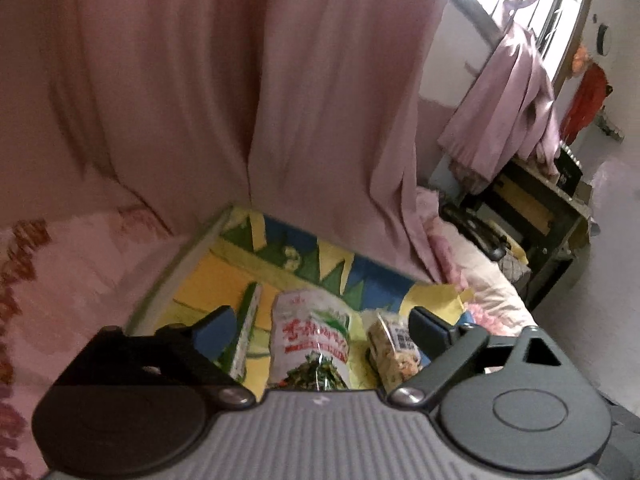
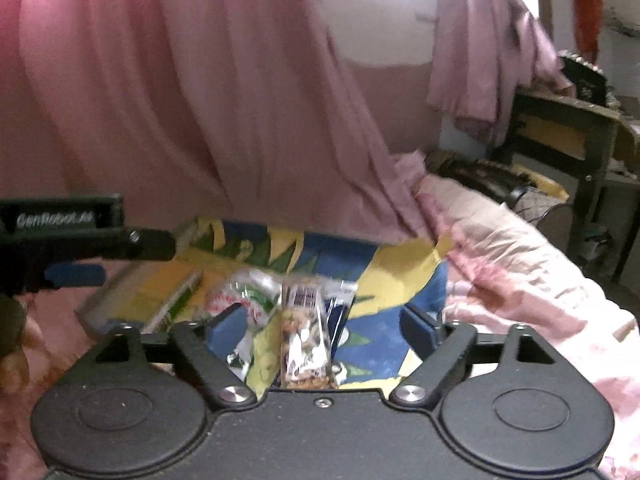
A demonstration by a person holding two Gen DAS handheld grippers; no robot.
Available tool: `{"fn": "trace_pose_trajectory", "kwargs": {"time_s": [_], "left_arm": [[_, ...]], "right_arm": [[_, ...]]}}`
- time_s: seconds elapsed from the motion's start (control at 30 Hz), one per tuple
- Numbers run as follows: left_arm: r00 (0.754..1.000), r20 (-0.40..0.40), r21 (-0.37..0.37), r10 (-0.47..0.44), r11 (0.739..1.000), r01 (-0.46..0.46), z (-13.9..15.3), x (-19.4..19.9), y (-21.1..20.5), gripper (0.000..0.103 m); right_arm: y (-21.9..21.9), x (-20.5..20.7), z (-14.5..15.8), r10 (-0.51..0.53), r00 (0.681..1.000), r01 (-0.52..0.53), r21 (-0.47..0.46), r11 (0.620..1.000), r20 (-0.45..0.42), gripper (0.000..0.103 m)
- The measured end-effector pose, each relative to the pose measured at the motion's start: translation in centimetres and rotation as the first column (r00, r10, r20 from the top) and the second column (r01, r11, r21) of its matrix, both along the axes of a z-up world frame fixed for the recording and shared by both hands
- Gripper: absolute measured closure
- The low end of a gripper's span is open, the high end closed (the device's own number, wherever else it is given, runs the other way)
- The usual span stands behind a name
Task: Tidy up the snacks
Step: 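Open both grippers to drop the seaweed pouch and nut bar into the tray, then move both tools back over the snacks on the bedspread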
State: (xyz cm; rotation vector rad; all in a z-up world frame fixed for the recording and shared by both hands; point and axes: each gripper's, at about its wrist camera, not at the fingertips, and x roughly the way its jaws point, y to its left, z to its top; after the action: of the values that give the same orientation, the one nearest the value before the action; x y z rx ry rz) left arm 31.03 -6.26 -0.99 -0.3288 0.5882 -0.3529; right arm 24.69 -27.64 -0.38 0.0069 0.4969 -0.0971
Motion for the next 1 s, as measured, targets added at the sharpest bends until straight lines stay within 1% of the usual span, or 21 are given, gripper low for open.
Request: {"fn": "trace_pose_trajectory", "kwargs": {"time_s": [0.13, 0.23, 0.37, 0.5, 0.63, 0.77, 1.0], "left_arm": [[0.998, 0.054, 0.027, 0.023, 0.999, -0.024, 1.6, -1.8, 0.6, 0.002], [0.995, 0.089, 0.051, 0.042, 0.998, -0.046, 2.6, -3.3, 1.2, 0.001], [0.990, 0.133, 0.091, 0.054, 0.994, -0.067, 3.5, -5.7, 2.1, 0.001], [0.984, 0.162, 0.122, 0.067, 0.989, -0.087, 4.2, -7.9, 3.0, 0.001], [0.982, 0.175, 0.132, 0.070, 0.987, -0.093, 4.6, -10.1, 3.6, 0.001], [0.981, 0.187, 0.168, 0.055, 0.982, -0.087, 4.6, -12.1, 3.7, 0.001], [0.987, 0.158, 0.208, 0.030, 0.976, -0.063, 4.1, -14.8, 4.0, 0.001]], "right_arm": [[-0.1, -2.1, 1.6, -0.014, 0.999, 0.013, 0.024, 1.000, 0.053, 0.007], [-0.1, -3.8, 2.5, -0.026, 0.996, 0.023, 0.047, 0.999, 0.081, 0.004], [0.2, -5.8, 3.3, -0.025, 0.995, 0.018, 0.066, 0.998, 0.099, 0.003], [0.3, -8.1, 4.0, -0.020, 0.993, 0.010, 0.086, 0.996, 0.118, 0.001], [0.6, -10.3, 4.6, -0.021, 0.990, 0.007, 0.108, 0.994, 0.138, 0.001], [1.2, -12.7, 5.0, -0.019, 0.989, 0.001, 0.120, 0.993, 0.148, 0.001], [2.0, -16.2, 4.9, -0.023, 0.989, 0.001, 0.146, 0.989, 0.148, 0.001]]}}
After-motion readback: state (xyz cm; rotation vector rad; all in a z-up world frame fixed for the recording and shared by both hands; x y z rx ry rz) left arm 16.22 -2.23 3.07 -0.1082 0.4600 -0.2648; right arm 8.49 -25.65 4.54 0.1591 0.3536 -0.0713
